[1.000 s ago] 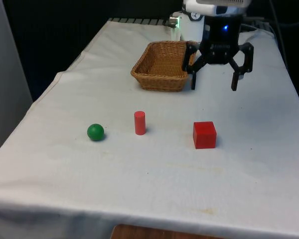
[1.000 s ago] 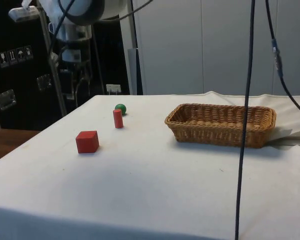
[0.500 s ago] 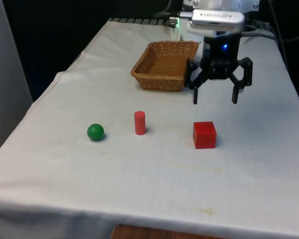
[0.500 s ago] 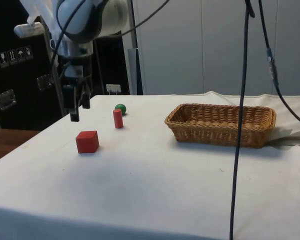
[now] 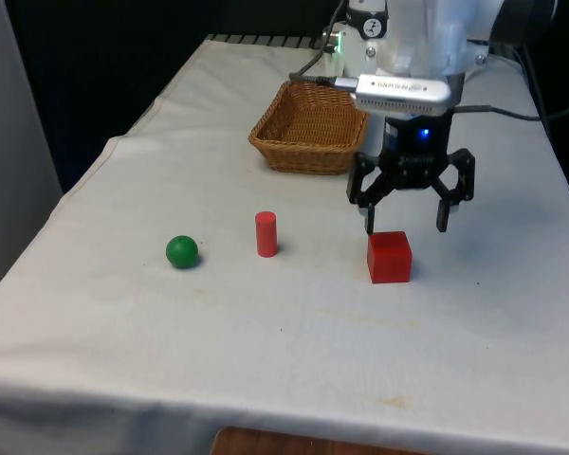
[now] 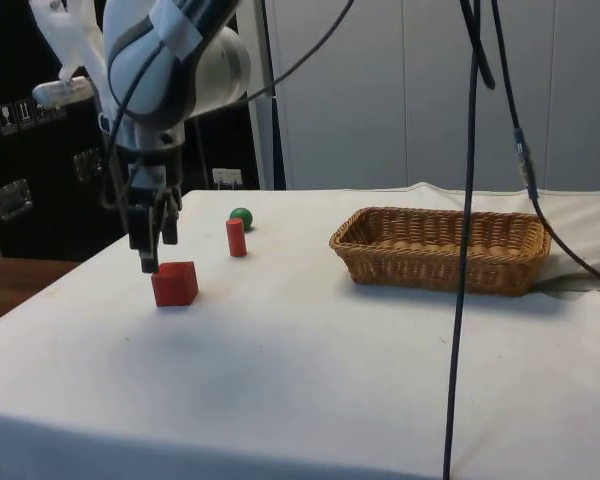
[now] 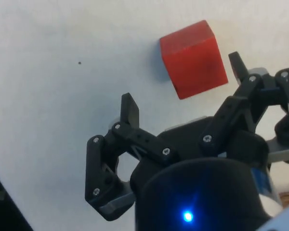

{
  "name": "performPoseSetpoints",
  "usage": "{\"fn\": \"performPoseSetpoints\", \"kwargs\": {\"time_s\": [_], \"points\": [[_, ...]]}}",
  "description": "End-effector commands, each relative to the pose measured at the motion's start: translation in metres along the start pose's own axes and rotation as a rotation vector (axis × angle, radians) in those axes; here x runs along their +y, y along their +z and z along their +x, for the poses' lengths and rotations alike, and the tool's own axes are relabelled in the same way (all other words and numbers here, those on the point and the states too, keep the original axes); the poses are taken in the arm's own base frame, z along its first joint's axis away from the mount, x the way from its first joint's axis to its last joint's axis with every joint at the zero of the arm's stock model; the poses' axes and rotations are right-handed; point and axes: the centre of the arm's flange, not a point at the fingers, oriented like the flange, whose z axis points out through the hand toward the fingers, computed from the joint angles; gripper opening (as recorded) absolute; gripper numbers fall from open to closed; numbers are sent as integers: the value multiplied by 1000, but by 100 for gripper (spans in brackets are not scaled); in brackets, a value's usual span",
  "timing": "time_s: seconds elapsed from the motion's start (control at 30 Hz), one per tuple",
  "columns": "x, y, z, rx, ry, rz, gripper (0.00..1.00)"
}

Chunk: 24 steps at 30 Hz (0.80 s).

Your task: Pick up the object to the left of the cylinder and place it into the basket.

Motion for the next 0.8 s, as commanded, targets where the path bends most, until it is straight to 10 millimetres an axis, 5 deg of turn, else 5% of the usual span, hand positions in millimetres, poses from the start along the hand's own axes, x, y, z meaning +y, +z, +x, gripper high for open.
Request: {"fn": "performPoseSetpoints", "kwargs": {"time_s": [0.0,0.77], "points": [[-2,6,0,5,-6,7,100],[12,48,-4,-40,-36,-28,100]]}}
